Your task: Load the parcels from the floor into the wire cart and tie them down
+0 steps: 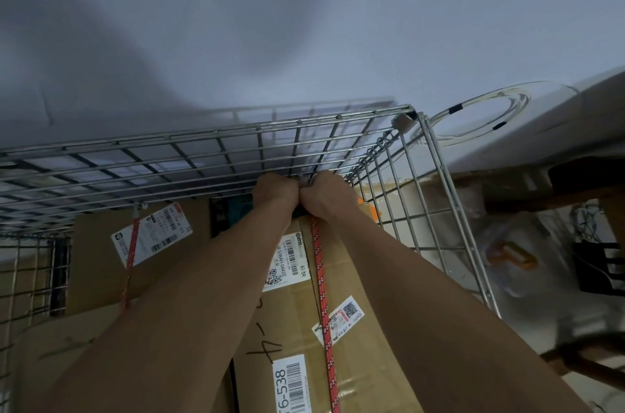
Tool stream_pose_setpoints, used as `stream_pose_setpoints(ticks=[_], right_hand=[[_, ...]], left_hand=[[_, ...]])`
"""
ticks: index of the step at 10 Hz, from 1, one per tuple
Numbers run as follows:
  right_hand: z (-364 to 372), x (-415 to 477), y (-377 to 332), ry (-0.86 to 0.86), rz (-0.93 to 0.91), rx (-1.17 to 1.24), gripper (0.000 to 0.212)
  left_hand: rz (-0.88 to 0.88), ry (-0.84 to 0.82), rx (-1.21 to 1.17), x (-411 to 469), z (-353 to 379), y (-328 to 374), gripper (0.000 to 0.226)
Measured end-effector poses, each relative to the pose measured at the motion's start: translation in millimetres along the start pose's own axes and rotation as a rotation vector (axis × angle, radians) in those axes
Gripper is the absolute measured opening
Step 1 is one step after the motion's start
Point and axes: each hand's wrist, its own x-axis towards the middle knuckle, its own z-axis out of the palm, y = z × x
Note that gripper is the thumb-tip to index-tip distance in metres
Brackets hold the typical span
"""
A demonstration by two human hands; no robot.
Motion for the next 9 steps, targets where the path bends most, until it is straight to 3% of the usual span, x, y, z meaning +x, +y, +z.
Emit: stream_pose_setpoints(ticks=[2,4,6,7,9], right_hand=[[-4,-15,-4,0.021,-0.021,-0.061,0.039],[1,-26,0,0.069,-0.076,-0.078,0.031],[7,-35,18,0.151,-0.162,-0.105,0.035],[10,-44,27,0.179,-0.206,-0.148,0.041],[22,-69,38,0.234,-0.360,-0.215,0.053]], left_hand=[[0.171,-0.001,0.098,-9,-7,-4,0.038],[0.288,-0.033,0.145,-17,-11,-11,0.027],[0.421,-0.030,0.284,-24,-12,-17,0.041],[0.470,0.006,0.386,-36,-17,-24,0.041],[0.746,0.151,0.742,-74,-40,-61,0.042]])
